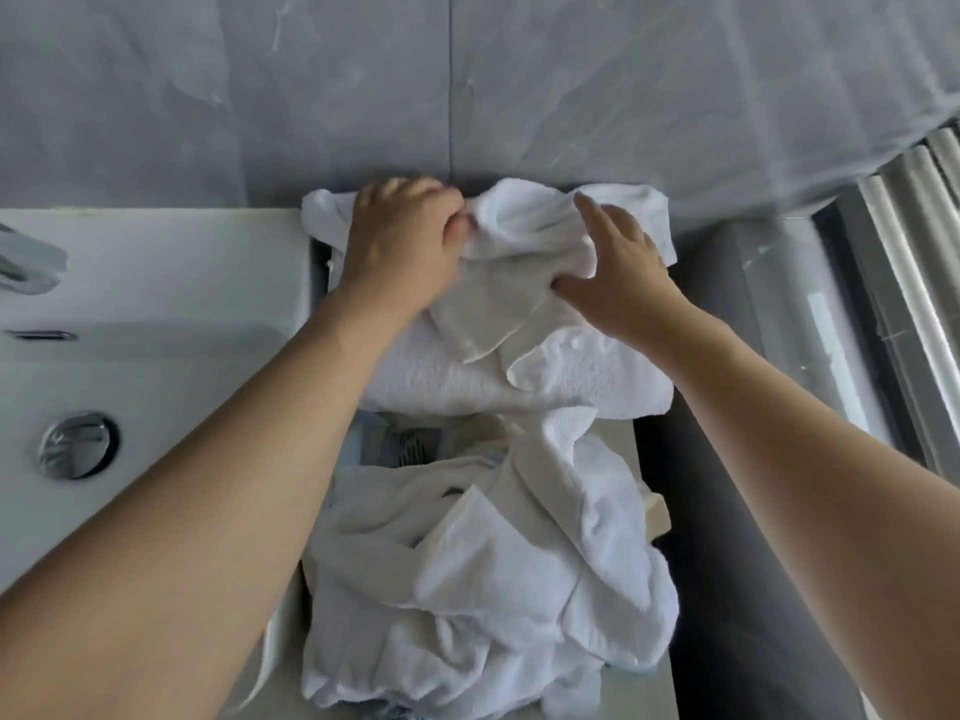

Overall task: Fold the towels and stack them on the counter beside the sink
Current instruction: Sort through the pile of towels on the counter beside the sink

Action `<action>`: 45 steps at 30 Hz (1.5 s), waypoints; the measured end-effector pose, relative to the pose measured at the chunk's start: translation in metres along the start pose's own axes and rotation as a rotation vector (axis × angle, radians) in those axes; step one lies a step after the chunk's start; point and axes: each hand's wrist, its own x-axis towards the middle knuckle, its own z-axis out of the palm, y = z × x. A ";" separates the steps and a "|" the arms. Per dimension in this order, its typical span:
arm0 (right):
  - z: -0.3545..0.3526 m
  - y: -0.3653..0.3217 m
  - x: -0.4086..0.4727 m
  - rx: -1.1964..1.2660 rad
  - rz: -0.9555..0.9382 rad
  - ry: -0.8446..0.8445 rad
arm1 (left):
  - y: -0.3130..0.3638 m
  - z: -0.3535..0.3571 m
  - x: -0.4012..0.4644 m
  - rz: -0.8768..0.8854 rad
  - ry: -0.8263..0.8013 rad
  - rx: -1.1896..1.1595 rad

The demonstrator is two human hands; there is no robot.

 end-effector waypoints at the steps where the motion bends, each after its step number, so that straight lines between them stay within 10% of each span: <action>1: 0.001 -0.002 0.003 0.029 0.007 0.036 | 0.002 -0.004 0.002 -0.016 0.065 -0.063; 9: -0.005 -0.005 0.000 -0.168 -0.097 0.164 | 0.052 -0.058 -0.008 -0.505 0.133 -1.315; 12: -0.008 -0.009 -0.008 -0.238 -0.122 0.111 | 0.045 -0.073 -0.025 -0.601 -0.069 -1.628; 17: -0.017 -0.026 -0.037 0.269 -0.051 0.039 | 0.033 -0.095 -0.074 -0.518 -0.677 -0.798; 19: -0.021 -0.032 -0.052 0.340 -0.059 0.060 | 0.029 -0.094 -0.088 -0.548 -0.661 -0.652; 26: -0.075 -0.067 -0.116 0.839 -0.151 0.143 | 0.039 -0.134 -0.114 -0.482 -0.315 -1.156; 36: -0.042 -0.020 -0.177 0.755 0.104 -0.496 | 0.045 -0.123 -0.199 -0.485 -0.681 -1.180; 40: -0.004 -0.015 -0.196 0.905 0.256 -0.571 | 0.043 -0.076 -0.229 -0.721 -0.189 -0.772; 45: 0.064 -0.031 -0.212 0.536 0.018 0.013 | 0.062 -0.040 -0.258 -0.108 0.217 -0.409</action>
